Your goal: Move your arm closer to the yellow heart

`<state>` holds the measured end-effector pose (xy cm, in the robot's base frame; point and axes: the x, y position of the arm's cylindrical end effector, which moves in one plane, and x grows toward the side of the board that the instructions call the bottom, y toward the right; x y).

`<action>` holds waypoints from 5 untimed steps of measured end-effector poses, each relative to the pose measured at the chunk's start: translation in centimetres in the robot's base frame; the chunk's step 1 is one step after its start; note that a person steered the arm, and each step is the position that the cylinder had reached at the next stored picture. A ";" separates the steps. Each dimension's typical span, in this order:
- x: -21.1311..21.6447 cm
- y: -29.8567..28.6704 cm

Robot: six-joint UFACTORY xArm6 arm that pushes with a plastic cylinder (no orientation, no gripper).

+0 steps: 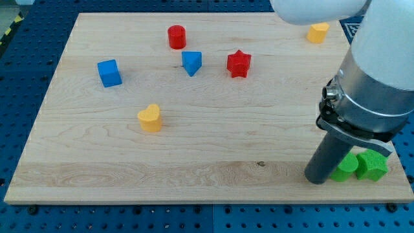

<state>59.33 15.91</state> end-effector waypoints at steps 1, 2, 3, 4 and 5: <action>0.0 0.5; 0.0 0.9; 0.1 2.0; 0.1 2.2; 0.1 -1.4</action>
<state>59.46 14.51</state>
